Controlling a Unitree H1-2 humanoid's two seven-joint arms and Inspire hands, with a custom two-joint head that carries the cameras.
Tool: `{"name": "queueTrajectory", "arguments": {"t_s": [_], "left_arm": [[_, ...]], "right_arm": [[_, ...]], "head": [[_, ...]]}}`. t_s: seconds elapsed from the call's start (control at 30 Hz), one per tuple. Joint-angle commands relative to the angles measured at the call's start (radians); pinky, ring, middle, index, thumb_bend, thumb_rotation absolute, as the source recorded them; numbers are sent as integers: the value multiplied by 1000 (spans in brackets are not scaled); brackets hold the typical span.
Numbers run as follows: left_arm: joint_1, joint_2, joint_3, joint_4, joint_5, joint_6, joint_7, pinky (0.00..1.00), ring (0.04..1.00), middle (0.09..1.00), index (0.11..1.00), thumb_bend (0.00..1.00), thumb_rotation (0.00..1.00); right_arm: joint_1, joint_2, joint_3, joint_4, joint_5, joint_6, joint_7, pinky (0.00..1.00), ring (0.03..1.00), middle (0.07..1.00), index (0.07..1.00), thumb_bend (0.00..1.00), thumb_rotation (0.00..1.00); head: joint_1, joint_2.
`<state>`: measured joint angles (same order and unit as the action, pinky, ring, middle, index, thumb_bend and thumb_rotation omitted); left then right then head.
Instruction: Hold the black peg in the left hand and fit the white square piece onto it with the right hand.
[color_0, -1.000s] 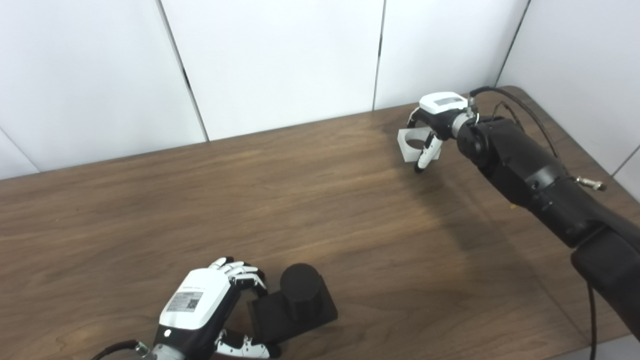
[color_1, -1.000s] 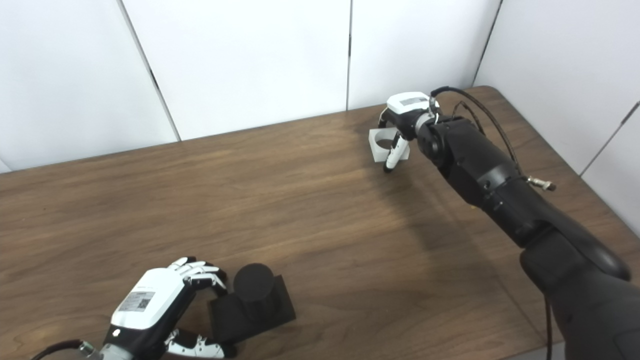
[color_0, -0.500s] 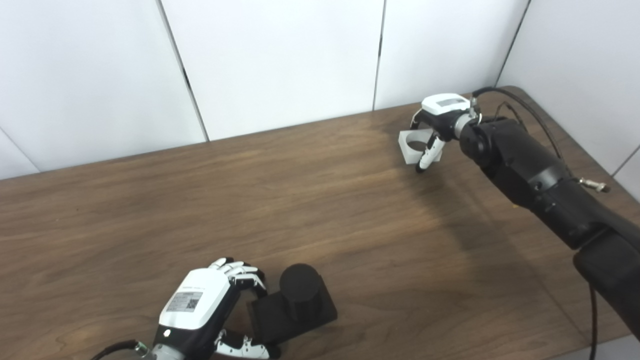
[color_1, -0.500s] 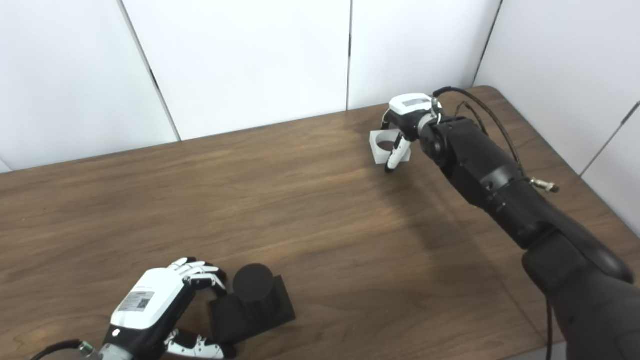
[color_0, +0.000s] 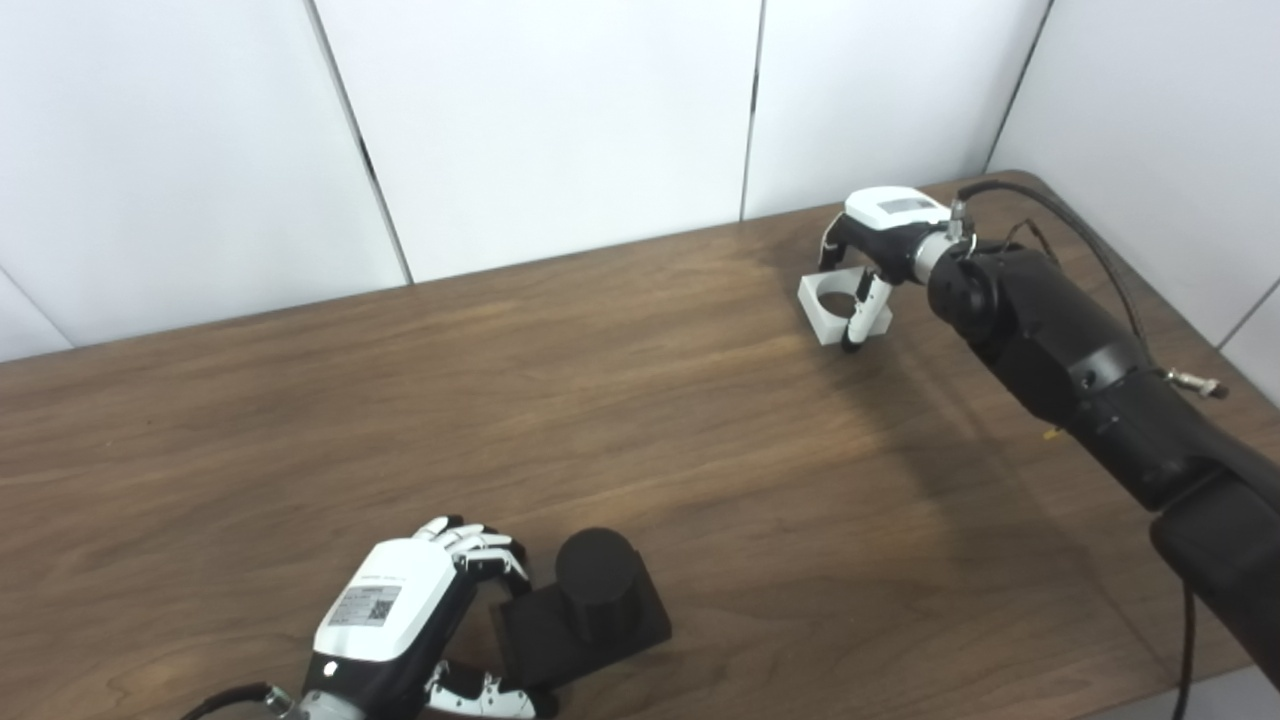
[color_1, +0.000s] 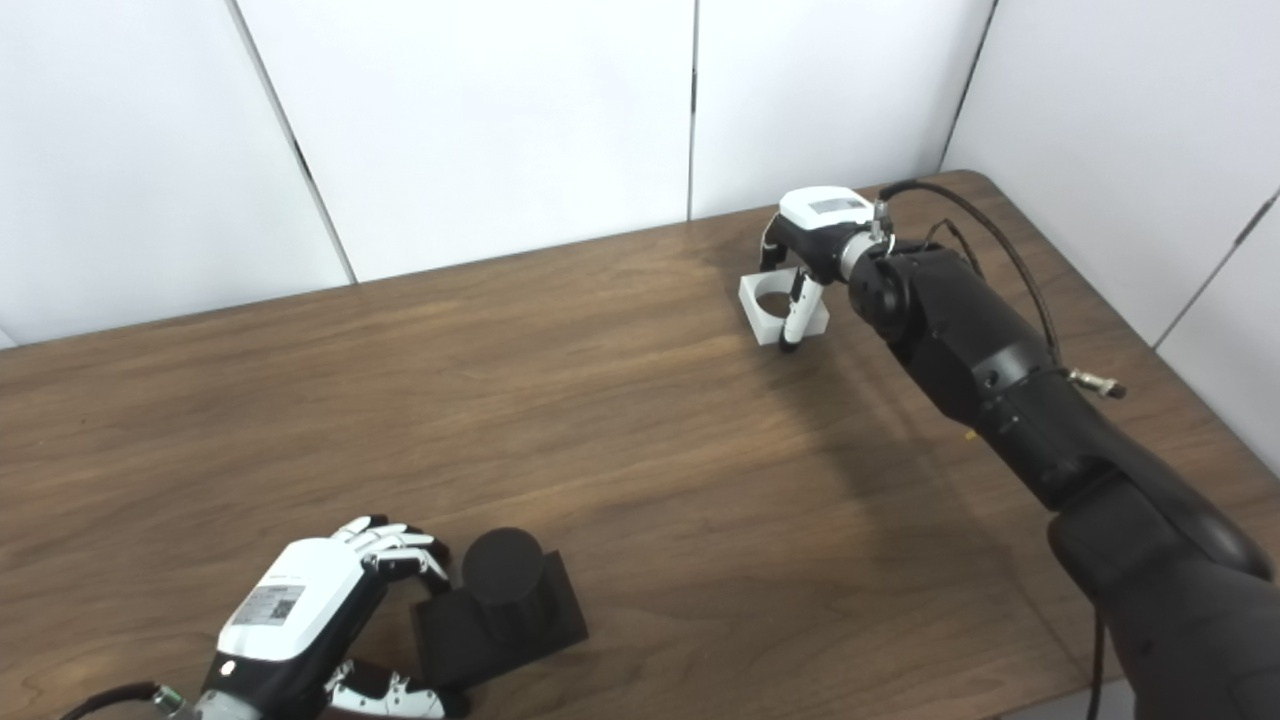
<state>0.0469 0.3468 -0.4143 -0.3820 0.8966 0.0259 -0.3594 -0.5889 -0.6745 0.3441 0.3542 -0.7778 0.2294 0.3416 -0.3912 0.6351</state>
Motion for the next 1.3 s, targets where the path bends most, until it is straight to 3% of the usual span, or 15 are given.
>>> {"name": "queueTrajectory", "arguments": {"t_s": [0.0, 0.17, 0.37, 0.63, 0.73, 1.1, 1.27], "left_arm": [[14, 31, -3, 19, 21, 4, -46, 926, 846, 773, 488, 517, 47], [13, 30, -3, 10, 21, 11, -57, 937, 848, 776, 488, 517, 47], [11, 30, -5, 14, 19, 5, -56, 930, 847, 776, 488, 517, 47], [6, 22, -9, 9, 25, 21, -75, 923, 843, 775, 488, 517, 47], [6, 19, -7, 9, 24, 26, -76, 919, 843, 775, 488, 517, 46], [5, -8, -17, 5, 56, 44, -96, 949, 863, 785, 488, 516, 47], [5, -17, -24, 8, 76, 52, -99, 953, 865, 788, 488, 514, 50]], "right_arm": [[-18, -20, -12, -15, -9, -18, -30, 781, 833, 750, 485, 524, 131], [-7, -30, -15, -112, -9, -3, 12, 825, 873, 762, 485, 524, 133], [8, -57, 4, -378, -38, -8, 165, 796, 850, 746, 484, 524, 132], [54, -58, -4, -762, -52, 0, 371, 868, 855, 749, 484, 525, 134], [61, -49, -7, -855, -63, 3, 443, 887, 850, 746, 482, 525, 136], [43, 46, -30, -1161, -57, 36, 709, 930, 809, 734, 484, 524, 134], [24, 119, -41, -1223, -24, 27, 760, 888, 773, 716, 482, 524, 134]], "head": [[-1, 1], [8, 9], [9, 14], [70, 47], [90, 55], [162, 85], [166, 86]]}}
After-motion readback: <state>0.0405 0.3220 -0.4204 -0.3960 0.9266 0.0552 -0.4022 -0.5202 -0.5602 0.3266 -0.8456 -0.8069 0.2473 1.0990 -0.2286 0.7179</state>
